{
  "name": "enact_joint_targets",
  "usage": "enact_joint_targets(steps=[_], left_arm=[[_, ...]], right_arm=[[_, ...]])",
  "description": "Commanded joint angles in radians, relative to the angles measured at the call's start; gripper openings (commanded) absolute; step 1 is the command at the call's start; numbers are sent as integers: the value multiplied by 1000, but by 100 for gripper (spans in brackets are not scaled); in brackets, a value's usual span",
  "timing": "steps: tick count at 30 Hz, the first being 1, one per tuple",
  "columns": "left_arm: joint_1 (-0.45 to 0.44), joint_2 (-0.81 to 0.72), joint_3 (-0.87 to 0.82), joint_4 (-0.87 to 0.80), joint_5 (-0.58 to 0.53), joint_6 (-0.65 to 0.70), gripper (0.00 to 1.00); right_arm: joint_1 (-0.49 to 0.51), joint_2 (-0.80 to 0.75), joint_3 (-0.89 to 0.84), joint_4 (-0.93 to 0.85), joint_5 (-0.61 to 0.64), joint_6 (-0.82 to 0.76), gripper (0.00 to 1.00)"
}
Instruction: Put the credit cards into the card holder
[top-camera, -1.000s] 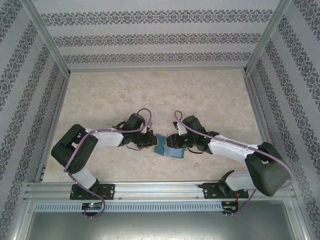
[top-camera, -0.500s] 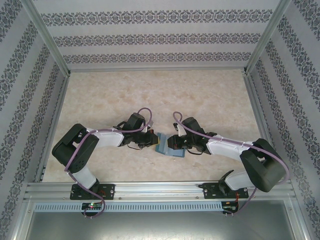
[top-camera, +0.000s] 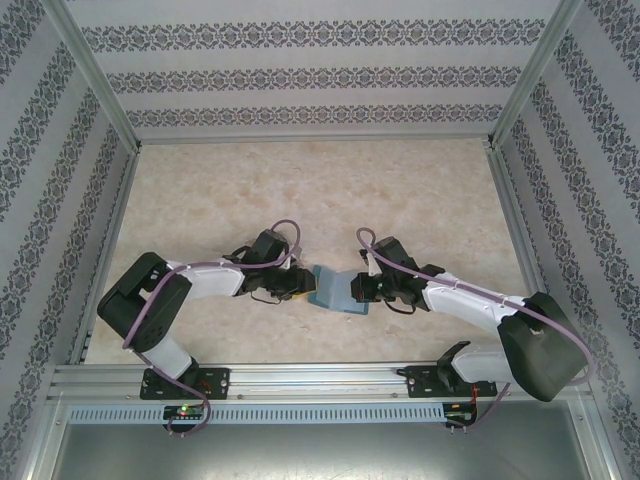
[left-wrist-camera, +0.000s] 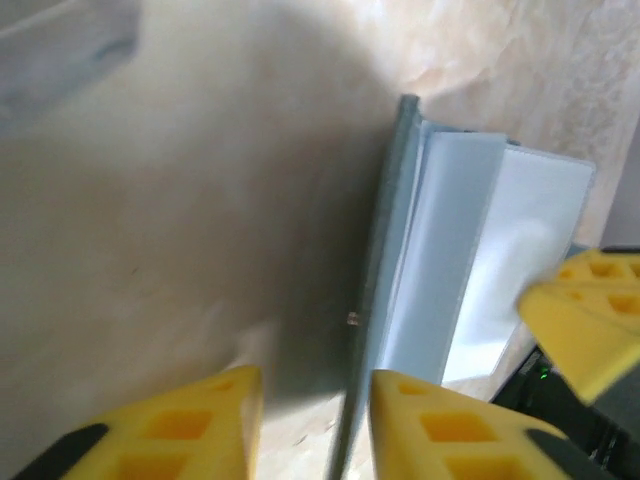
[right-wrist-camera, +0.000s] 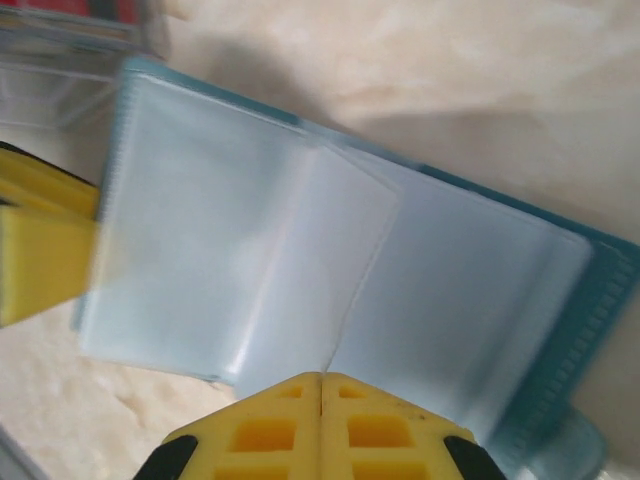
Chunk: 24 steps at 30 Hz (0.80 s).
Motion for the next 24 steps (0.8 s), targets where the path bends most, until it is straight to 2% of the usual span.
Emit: enact_joint_targets(steps=[1, 5, 7, 11, 14, 18, 24], left_arm=[[-11, -59, -24, -84, -38, 13, 42], [-10, -137, -9, -186, -80, 52, 51], [-12, -171, 4, -234, -92, 69, 54], [-11, -235, 24, -291, -89, 83, 55], [-12, -279, 47, -352, -95, 102, 56], [-10, -356, 106, -486, -149, 146, 59], [28, -456, 233, -745, -351, 223, 73]], right_arm=[[-8, 2, 44, -141, 75, -71, 0], [-23, 27, 81, -221, 97, -119, 4], [-29, 43, 89, -247, 120, -132, 16], [-34, 63, 110, -284, 168, -140, 21], [-33, 49, 131, -305, 197, -138, 33], [-22, -28, 153, -301, 220, -129, 35], [33, -133, 209, -224, 236, -147, 37]])
